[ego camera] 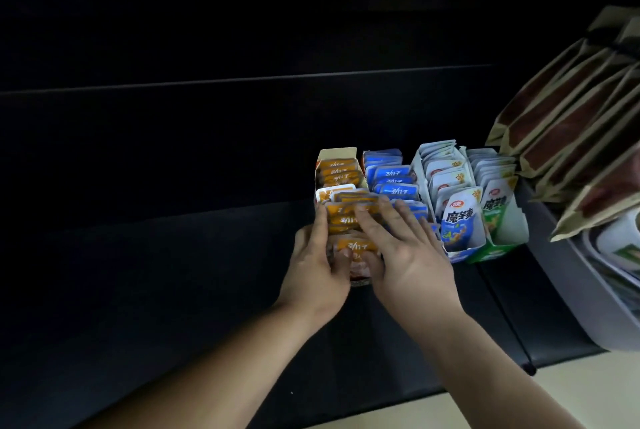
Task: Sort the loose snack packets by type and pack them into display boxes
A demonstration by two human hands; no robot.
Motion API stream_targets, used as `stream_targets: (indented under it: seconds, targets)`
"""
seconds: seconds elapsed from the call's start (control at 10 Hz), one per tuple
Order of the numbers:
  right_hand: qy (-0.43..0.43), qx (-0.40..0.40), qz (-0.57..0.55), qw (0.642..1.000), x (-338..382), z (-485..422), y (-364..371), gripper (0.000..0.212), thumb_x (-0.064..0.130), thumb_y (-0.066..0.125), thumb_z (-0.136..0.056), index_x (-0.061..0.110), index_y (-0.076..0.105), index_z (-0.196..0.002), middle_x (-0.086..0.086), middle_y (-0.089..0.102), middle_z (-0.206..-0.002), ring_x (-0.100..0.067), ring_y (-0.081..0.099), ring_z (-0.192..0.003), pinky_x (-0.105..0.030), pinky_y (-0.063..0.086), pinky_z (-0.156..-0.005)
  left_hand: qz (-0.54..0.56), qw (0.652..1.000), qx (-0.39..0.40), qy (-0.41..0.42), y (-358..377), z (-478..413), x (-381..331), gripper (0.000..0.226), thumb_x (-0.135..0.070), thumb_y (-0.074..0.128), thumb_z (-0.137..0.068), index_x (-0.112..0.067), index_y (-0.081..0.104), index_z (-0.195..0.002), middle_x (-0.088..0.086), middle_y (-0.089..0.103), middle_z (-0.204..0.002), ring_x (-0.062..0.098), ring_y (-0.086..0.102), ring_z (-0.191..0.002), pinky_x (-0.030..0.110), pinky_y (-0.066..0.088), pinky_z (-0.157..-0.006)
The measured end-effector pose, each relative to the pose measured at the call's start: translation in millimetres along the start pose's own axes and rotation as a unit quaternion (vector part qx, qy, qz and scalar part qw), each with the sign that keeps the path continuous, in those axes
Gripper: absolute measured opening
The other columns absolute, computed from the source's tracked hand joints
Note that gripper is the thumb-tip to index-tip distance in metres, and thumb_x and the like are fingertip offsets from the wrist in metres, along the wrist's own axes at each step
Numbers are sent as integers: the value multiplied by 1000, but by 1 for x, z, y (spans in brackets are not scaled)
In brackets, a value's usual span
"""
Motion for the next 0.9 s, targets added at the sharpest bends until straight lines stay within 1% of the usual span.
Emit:
stream_targets:
  seconds: [0.1,0.2,0.3,0.4,0.5,0.6,0.7,0.8,0.9]
  targets:
    - [22,84,3,996,-1,-9,-1,63,33,55,-101,35,31,-160,-1,27,-169,-26,11,-159,-49,5,-128,-2,1000,21,-22,-4,-6,-3,77,-36,52,-106,-59,-1,-157,-16,28,-147,1,48,-119,18,49,-89]
    - [24,104,8,994,0,-13,0,66,35,55,-101,36,27,-161,0,21,-170,-25,4,-160,-47,-1,-127,22,999,15,-26,-7,-6,-2,74,-36,57,-104,-61,10,-156,-15,35,-143,3,51,-121,19,50,-91]
    - [28,90,13,995,2,-9,-2,67,30,65,-95,32,39,-157,-6,35,-165,-32,17,-157,-52,10,-127,32,999,-7,-9,-11,-2,3,76,-36,67,-99,-61,22,-153,-19,44,-140,7,55,-127,32,54,-103]
    - [26,53,14,998,6,-1,-4,64,30,67,-87,25,51,-149,-14,48,-155,-39,35,-150,-61,27,-120,14,1000,-10,2,-19,5,6,76,-42,72,-93,-65,27,-149,-24,48,-138,5,60,-121,34,56,-101]
    - [20,32,8,999,10,3,-8,69,24,76,-80,22,55,-145,-13,52,-151,-40,41,-146,-62,33,-117,7,1000,-11,-16,-30,11,5,76,-45,73,-92,-55,27,-153,-22,47,-140,2,58,-117,24,53,-95]
    - [26,28,9,999,17,0,-19,77,20,81,-74,22,53,-146,-12,53,-149,-39,44,-144,-63,35,-116,-25,999,-12,-21,-44,15,5,69,-44,72,-93,-41,39,-153,-19,51,-137,0,58,-114,23,53,-93]
    - [13,28,10,999,33,-3,-32,70,23,87,-70,23,61,-135,-8,61,-139,-37,55,-134,-61,46,-108,-61,998,4,-18,-56,24,2,60,-37,70,-96,-37,45,-151,-21,55,-128,0,60,-110,28,56,-97]
    - [6,54,9,998,57,-7,-52,50,33,87,-73,24,70,-119,0,69,-124,-31,67,-114,-48,57,-87,-91,995,33,-27,-76,31,-16,58,-34,68,-98,-35,45,-151,-18,58,-126,1,61,-108,27,55,-98]
    - [34,143,-8,989,83,-13,-88,30,51,66,-90,38,64,-117,12,66,-115,-19,65,-107,-33,53,-79,-140,989,44,-18,-105,46,-43,52,-37,66,-99,-32,49,-148,-12,61,-123,4,62,-108,26,55,-98]
Point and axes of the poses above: each hand's wrist, its own z-axis away from the middle knuckle, its own y-axis out of the palm, x = y × z, the point moved 1 cm from there along -z, towards the middle knuckle
